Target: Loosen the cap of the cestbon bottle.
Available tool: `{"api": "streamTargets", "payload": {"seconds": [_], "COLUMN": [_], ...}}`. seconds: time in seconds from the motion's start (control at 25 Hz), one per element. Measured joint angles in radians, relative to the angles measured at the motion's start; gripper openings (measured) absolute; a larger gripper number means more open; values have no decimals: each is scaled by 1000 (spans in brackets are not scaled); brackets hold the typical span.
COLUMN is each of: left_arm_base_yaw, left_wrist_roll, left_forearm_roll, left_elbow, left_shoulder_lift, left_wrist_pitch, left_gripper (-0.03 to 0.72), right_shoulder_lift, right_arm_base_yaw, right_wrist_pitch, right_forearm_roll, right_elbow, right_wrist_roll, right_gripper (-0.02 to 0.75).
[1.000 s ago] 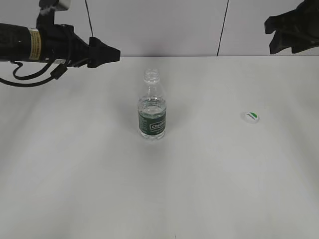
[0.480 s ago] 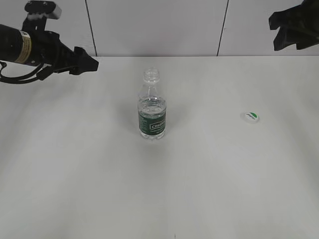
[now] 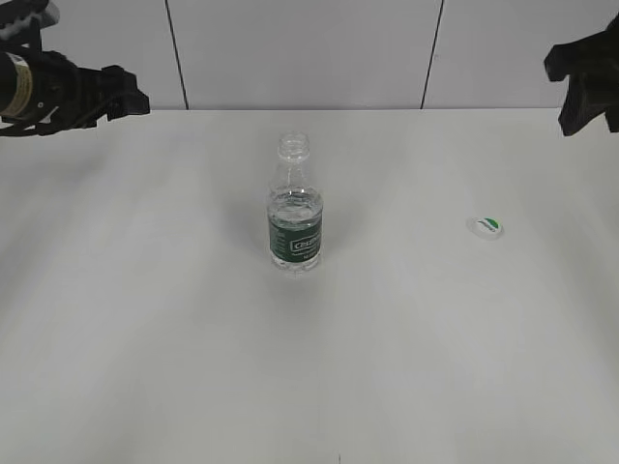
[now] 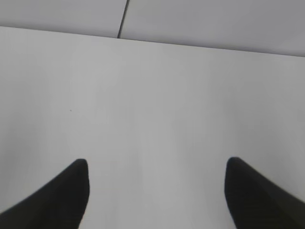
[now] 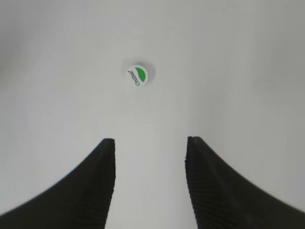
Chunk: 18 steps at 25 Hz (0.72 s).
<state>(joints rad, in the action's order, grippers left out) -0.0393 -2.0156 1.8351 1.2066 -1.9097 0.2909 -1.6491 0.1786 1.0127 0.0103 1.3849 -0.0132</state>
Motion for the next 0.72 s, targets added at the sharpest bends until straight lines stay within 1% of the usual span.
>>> {"api": "streamTargets", "payload": {"seconds": [0.12, 0.24, 0.32, 0.72], "left_arm_base_yaw": [5, 9, 10, 10], "left_wrist_roll": [-2, 16, 23, 27], "left_forearm_roll": [0, 0, 0, 2], "left_elbow": [0, 0, 0, -1], "left_shoulder_lift": [0, 0, 2, 64], "left_wrist_pitch": [2, 3, 5, 16], "left_gripper": [533, 533, 533, 533], "right_shoulder_lift": [3, 27, 60, 426], "right_arm_base_yaw": [0, 0, 0, 0], "right_wrist_pitch": [107, 174, 189, 199], "right_forearm_roll": [2, 2, 2, 0], "right_elbow": [50, 61, 51, -172], "right_wrist_roll": [0, 0, 0, 0], "right_gripper": [368, 368, 368, 368]}}
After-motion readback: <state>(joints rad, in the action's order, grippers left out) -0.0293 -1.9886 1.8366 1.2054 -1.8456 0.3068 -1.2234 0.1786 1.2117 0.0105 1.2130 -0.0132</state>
